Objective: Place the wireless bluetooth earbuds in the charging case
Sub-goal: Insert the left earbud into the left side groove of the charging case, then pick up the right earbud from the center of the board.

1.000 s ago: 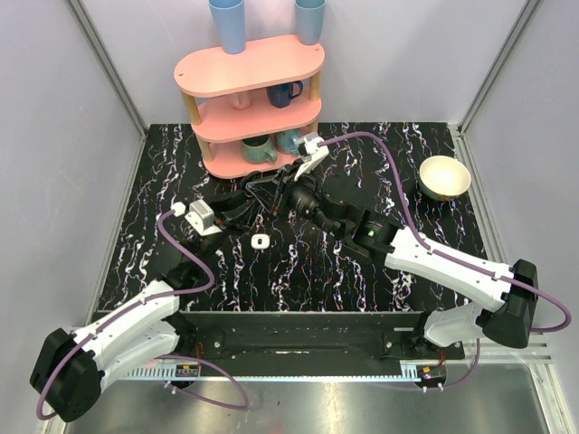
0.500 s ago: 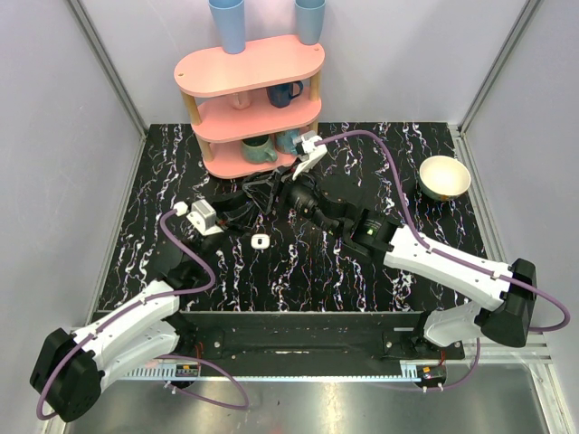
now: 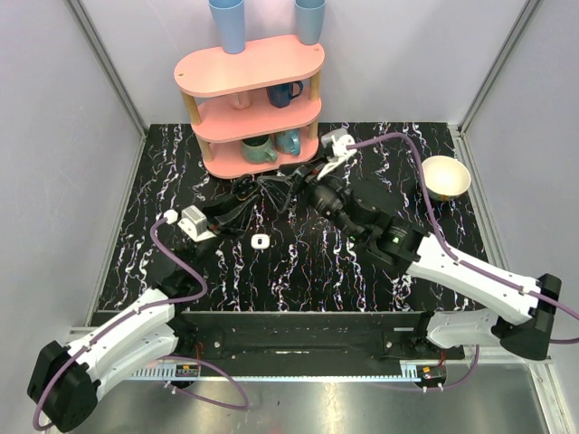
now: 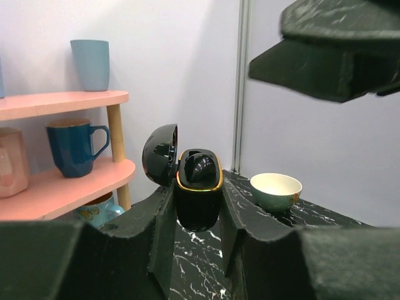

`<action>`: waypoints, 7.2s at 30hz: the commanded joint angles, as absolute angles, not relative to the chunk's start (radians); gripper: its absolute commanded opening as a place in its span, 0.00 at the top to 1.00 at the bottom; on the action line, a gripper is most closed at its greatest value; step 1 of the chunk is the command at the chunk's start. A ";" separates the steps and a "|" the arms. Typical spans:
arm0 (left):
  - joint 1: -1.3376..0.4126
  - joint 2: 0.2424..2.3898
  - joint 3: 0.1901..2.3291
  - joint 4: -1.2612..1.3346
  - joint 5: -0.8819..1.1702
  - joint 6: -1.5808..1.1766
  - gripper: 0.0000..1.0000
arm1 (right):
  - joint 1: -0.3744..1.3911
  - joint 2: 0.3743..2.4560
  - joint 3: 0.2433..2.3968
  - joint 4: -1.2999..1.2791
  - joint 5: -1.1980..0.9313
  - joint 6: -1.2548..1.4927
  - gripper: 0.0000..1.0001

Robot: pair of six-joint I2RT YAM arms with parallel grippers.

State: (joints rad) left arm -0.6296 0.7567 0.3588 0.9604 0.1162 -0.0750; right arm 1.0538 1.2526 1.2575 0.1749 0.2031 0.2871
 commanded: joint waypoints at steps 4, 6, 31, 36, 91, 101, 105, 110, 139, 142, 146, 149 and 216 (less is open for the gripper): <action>-0.632 0.652 0.334 0.907 0.041 -0.040 1.00 | 1.026 1.161 1.239 0.146 0.553 0.134 0.29; -0.632 0.621 0.337 0.868 0.043 -0.032 1.00 | 0.987 1.176 1.270 0.024 0.584 0.124 0.27; -0.632 0.515 0.397 0.687 0.078 -0.015 1.00 | 0.327 1.719 1.321 -0.571 0.175 0.439 0.31; -0.632 0.512 0.400 0.676 0.077 -0.011 1.00 | 0.318 1.798 1.344 -0.572 0.201 0.465 0.33; -0.632 0.571 0.383 0.729 0.064 -0.015 1.00 | 0.258 2.025 1.419 -0.569 0.268 0.721 0.50; -0.632 0.575 0.376 0.750 0.064 -0.023 1.00 | 0.261 2.031 1.413 -0.592 0.288 0.687 0.52; -0.632 0.574 0.376 0.749 0.063 -0.021 1.00 | 0.261 2.026 1.410 -0.592 0.299 0.690 0.53; -0.632 0.574 0.373 0.752 0.061 -0.026 1.00 | 0.267 2.028 1.419 -0.592 0.298 0.680 0.57; -0.632 0.571 0.371 0.746 0.061 -0.023 1.00 | 0.299 2.046 1.413 -0.601 0.304 0.707 0.55; -0.632 0.569 0.371 0.741 0.061 -0.021 1.00 | 0.299 2.040 1.410 -0.600 0.298 0.706 0.55; -0.632 0.569 0.371 0.744 0.058 -0.025 1.00 | 0.299 2.040 1.408 -0.600 0.291 0.709 0.54; -0.632 0.571 0.373 0.744 0.061 -0.025 1.00 | 0.299 2.046 1.404 -0.601 0.295 0.712 0.55; -0.632 0.581 0.382 0.735 0.071 -0.046 1.00 | 0.307 2.031 1.312 -0.548 0.282 0.584 0.63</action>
State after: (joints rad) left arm -0.6296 0.5739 0.3531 0.6827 0.0719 -0.0349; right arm 0.2993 1.9968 1.3544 -0.5163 0.2958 0.6003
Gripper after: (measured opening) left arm 0.332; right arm 0.377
